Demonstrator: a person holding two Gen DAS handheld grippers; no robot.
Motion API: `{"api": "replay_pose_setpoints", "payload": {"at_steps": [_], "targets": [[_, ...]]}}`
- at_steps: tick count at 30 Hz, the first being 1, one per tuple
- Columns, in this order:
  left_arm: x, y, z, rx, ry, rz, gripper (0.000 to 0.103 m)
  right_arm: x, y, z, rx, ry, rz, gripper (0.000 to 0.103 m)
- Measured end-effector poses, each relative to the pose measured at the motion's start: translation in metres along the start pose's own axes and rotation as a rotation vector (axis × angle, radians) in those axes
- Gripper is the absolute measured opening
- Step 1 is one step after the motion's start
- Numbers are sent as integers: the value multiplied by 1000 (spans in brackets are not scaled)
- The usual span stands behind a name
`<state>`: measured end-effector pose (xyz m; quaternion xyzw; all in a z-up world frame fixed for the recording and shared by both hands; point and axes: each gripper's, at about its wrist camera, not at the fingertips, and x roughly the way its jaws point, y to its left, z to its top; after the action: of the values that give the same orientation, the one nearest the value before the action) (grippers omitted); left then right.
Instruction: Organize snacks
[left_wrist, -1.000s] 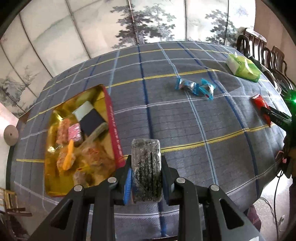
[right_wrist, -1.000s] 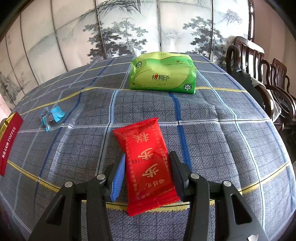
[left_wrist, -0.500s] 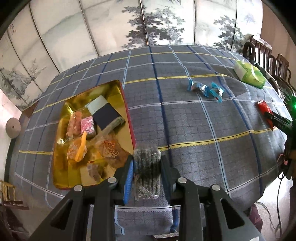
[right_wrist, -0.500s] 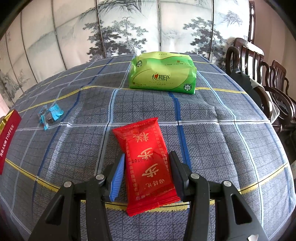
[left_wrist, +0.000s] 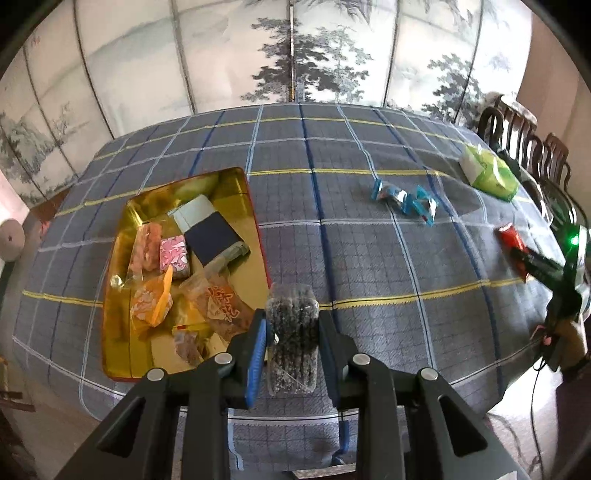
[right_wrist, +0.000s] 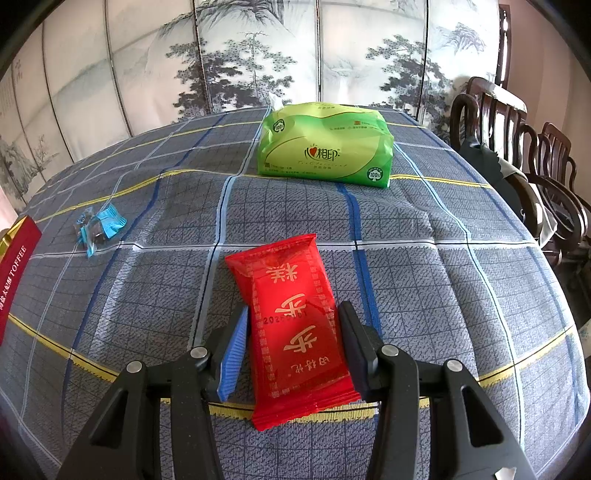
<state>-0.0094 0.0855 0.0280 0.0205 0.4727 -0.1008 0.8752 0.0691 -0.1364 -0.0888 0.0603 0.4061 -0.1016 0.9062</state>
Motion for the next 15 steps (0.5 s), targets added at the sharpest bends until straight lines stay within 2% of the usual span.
{"api": "replay_pose_setpoints", "payload": {"at_steps": [6, 15], "targets": [[-8, 22, 6, -54, -2, -5, 27, 1, 2, 0, -3, 1, -4, 45], [-7, 55, 9, -116, -3, 37, 27, 2, 5, 1, -4, 2, -8, 45]]}}
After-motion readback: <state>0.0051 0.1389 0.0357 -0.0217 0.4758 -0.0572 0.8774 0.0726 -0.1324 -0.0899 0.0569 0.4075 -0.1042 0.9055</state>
